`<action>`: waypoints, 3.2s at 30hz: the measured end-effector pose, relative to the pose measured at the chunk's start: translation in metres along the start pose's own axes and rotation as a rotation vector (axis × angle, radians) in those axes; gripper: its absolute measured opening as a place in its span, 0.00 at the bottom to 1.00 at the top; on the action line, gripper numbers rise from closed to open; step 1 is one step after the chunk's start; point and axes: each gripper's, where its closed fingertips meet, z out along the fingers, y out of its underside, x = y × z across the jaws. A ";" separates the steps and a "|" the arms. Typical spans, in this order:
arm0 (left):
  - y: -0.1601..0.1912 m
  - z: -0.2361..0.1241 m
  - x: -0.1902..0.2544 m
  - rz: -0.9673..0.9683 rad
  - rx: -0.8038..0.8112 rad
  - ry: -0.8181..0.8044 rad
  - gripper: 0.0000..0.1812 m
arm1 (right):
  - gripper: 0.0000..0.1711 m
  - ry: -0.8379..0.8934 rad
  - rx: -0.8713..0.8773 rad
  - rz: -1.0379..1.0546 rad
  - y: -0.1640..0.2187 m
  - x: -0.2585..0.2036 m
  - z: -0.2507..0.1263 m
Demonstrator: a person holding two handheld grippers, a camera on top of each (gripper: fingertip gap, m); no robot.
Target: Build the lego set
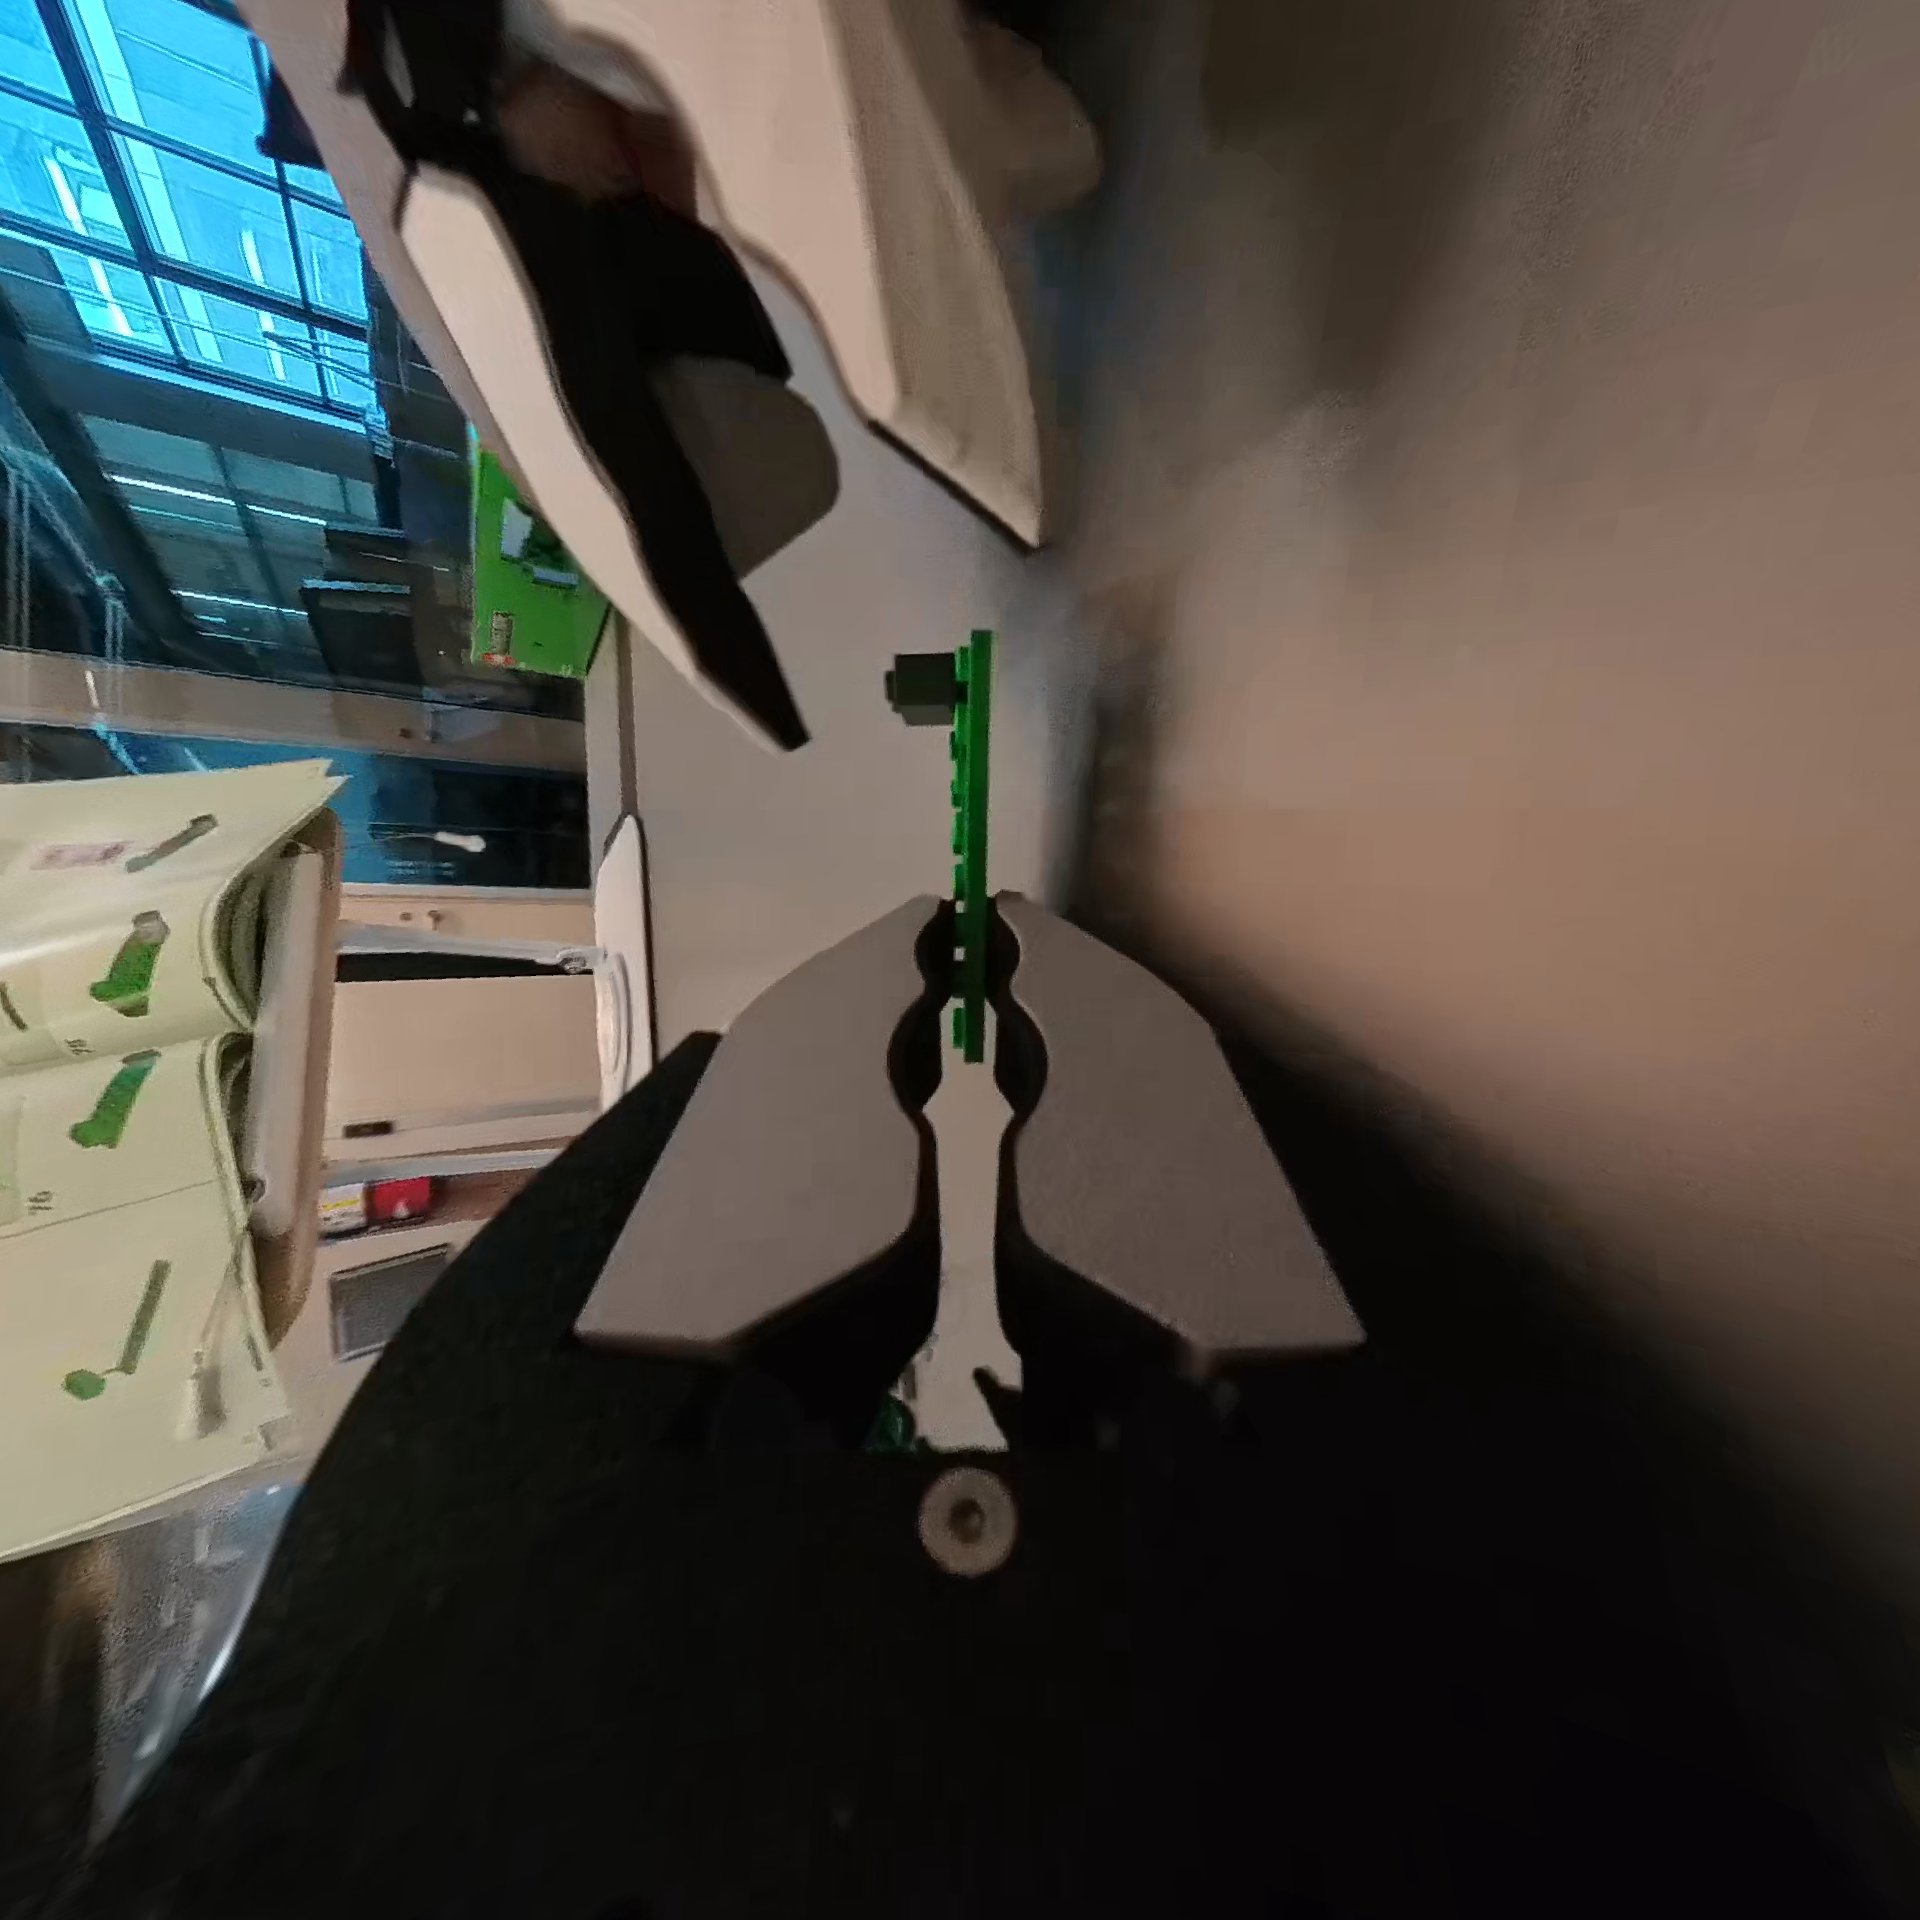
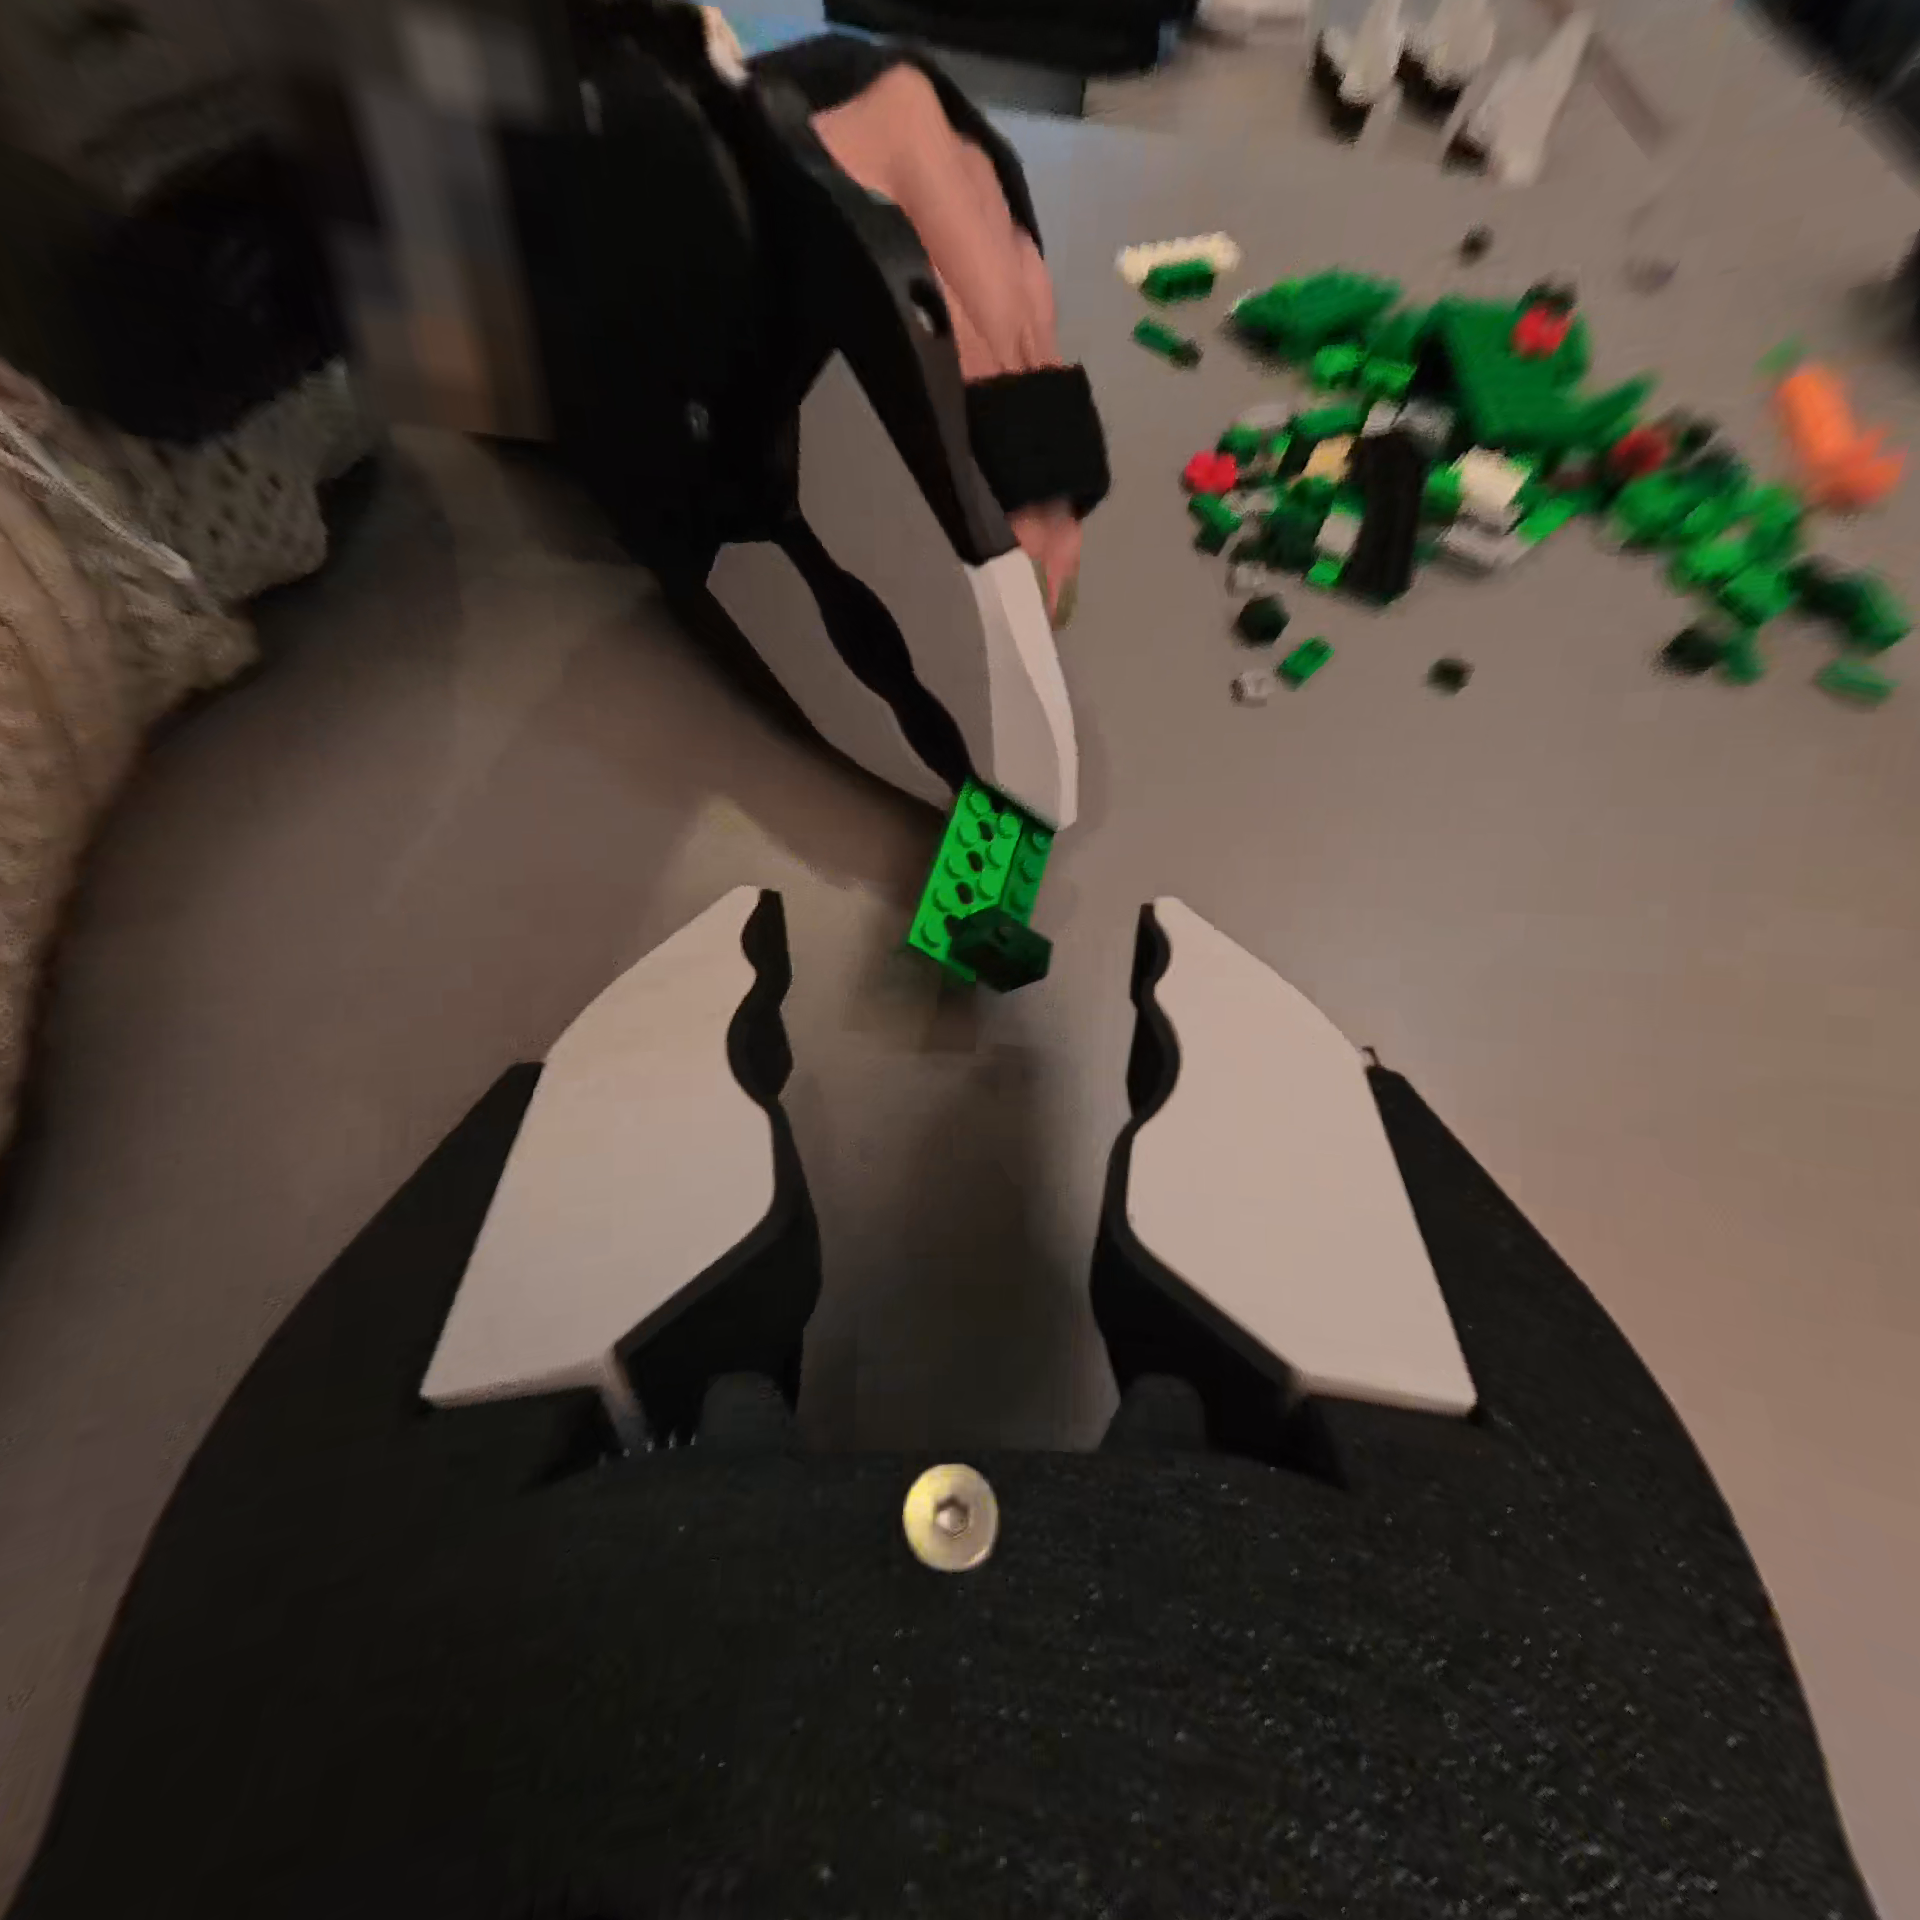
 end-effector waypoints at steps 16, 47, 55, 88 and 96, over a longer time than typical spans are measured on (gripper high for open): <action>-0.031 -0.034 -0.031 -0.483 0.424 0.096 0.02 | 0.13 0.207 -0.008 -0.281 -0.047 0.004 -0.016; -0.041 -0.037 -0.015 -0.629 0.514 0.266 0.02 | 0.10 0.164 0.016 -0.330 -0.049 -0.011 -0.015; -0.040 -0.038 -0.018 -0.641 0.531 0.244 0.02 | 0.10 0.191 0.037 -0.352 -0.050 -0.011 -0.015; -0.047 -0.051 -0.025 -0.778 0.648 0.359 0.02 | 0.09 0.215 0.194 -0.329 -0.065 -0.016 -0.018; -0.046 -0.050 -0.027 -0.788 0.641 0.337 0.02 | 0.09 0.228 0.217 -0.300 -0.066 -0.014 -0.018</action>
